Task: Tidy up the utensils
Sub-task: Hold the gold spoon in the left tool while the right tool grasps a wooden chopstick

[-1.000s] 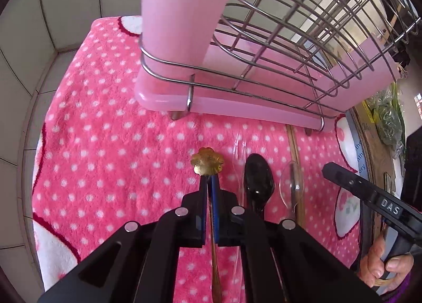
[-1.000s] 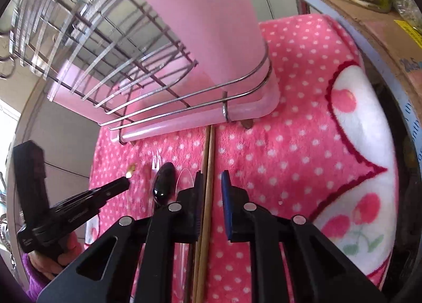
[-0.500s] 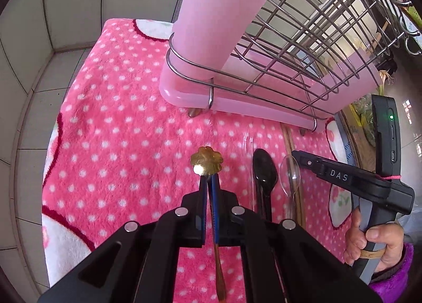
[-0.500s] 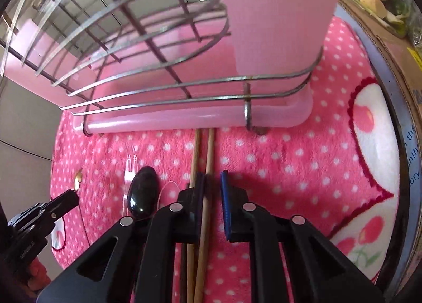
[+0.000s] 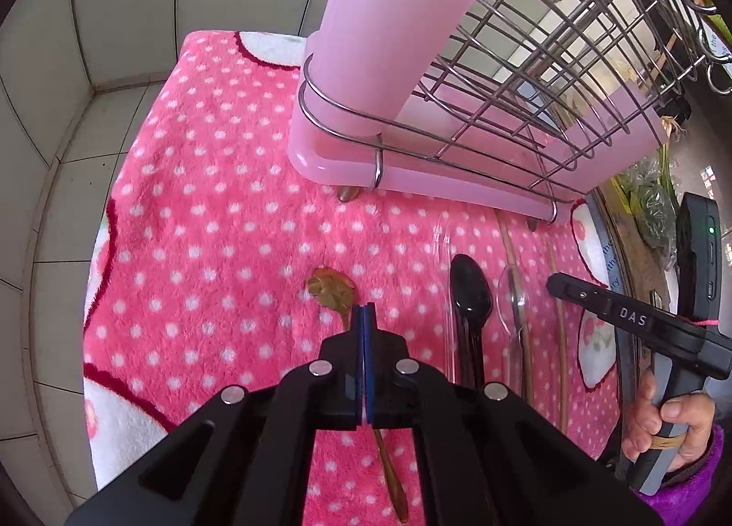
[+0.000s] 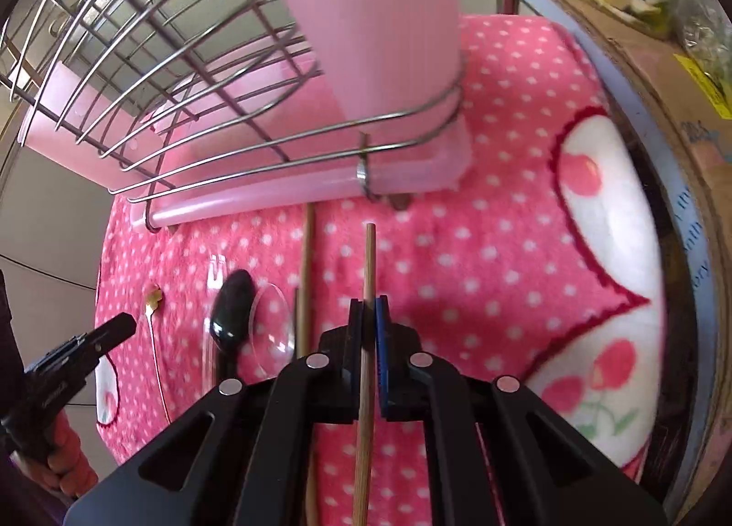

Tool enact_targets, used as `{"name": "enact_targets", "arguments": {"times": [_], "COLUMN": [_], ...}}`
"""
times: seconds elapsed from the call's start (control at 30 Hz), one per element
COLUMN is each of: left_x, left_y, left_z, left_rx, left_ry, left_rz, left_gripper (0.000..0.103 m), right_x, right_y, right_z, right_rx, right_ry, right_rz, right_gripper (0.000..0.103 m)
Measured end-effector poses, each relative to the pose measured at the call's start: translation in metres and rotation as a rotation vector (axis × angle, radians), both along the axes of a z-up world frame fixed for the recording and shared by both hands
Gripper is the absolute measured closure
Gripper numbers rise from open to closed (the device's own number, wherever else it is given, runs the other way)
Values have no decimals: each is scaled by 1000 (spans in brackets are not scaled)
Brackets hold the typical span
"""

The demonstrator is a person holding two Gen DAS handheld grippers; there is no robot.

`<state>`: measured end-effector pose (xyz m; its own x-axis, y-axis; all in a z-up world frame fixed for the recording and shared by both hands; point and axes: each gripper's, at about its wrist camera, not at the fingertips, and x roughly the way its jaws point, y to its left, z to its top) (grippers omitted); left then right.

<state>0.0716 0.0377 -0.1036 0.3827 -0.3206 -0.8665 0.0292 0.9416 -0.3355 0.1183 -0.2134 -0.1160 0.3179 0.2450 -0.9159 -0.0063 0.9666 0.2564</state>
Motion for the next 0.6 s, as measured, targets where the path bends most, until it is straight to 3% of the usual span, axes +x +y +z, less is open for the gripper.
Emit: {"name": "enact_targets", "arguments": {"times": [0.13,0.3,0.6], "left_x": [6,15,35], "left_y": [4,5,-19], "left_z": [-5,-13,-21], "left_rx": [8,14,111], "left_ry": [51,116,133], "left_rz": [18,39,45], "left_gripper": [103,94,91], "right_x": [-5,-1,-1], "right_y": [-11,-27,-49], "right_z": [-2,-10,-10], "right_rx": [4,26,51], "right_ry": [-6,5,27], "right_rz": [-31,-44,-22], "right_gripper": [97,97,97]}}
